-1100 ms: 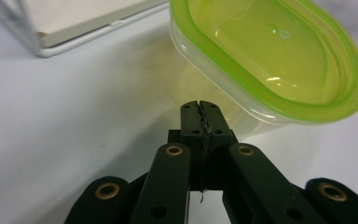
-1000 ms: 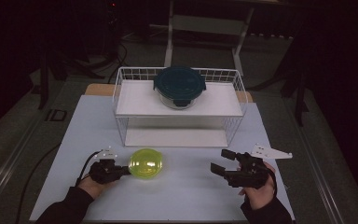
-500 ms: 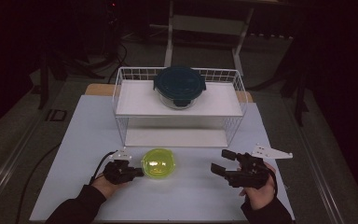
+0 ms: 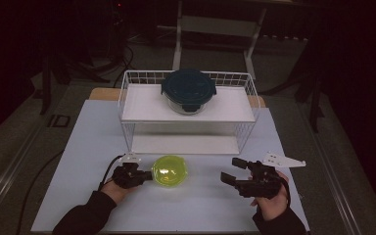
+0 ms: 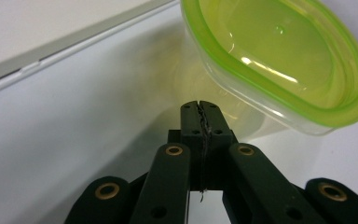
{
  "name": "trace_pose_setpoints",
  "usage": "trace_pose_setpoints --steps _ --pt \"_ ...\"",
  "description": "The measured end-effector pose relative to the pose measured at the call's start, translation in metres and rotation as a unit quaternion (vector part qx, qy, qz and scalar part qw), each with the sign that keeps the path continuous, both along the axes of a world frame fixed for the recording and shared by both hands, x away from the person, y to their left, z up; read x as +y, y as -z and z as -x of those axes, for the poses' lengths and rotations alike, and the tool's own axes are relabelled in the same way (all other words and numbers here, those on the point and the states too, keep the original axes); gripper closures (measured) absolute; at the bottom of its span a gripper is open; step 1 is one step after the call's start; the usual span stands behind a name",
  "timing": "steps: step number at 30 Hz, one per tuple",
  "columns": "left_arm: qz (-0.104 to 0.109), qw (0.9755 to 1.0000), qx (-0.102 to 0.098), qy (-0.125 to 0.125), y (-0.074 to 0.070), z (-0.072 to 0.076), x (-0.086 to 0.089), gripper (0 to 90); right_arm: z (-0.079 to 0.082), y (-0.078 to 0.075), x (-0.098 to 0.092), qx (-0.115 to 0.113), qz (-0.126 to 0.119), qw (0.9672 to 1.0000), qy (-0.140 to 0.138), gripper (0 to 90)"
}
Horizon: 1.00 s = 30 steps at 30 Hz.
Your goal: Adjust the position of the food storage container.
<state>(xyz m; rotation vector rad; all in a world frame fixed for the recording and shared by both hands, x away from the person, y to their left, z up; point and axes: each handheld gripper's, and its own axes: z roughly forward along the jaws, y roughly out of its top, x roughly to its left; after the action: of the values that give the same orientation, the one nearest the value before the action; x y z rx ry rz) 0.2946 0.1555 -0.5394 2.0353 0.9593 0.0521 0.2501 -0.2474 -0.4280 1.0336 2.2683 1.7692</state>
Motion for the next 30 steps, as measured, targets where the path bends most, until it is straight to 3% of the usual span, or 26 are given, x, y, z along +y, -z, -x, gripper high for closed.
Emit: trace_pose_setpoints --steps 14,30 --pt "0.000 0.9997 0.000 0.024 0.000 -0.010 -0.030 88.8 0.001 0.001 0.002 -0.015 0.020 0.9997 0.001 19.7" --pt "0.005 0.9991 0.003 0.041 0.001 -0.010 -0.047 88.7 0.000 0.005 0.004 -0.023 0.027 0.9994 -0.001 20.6"
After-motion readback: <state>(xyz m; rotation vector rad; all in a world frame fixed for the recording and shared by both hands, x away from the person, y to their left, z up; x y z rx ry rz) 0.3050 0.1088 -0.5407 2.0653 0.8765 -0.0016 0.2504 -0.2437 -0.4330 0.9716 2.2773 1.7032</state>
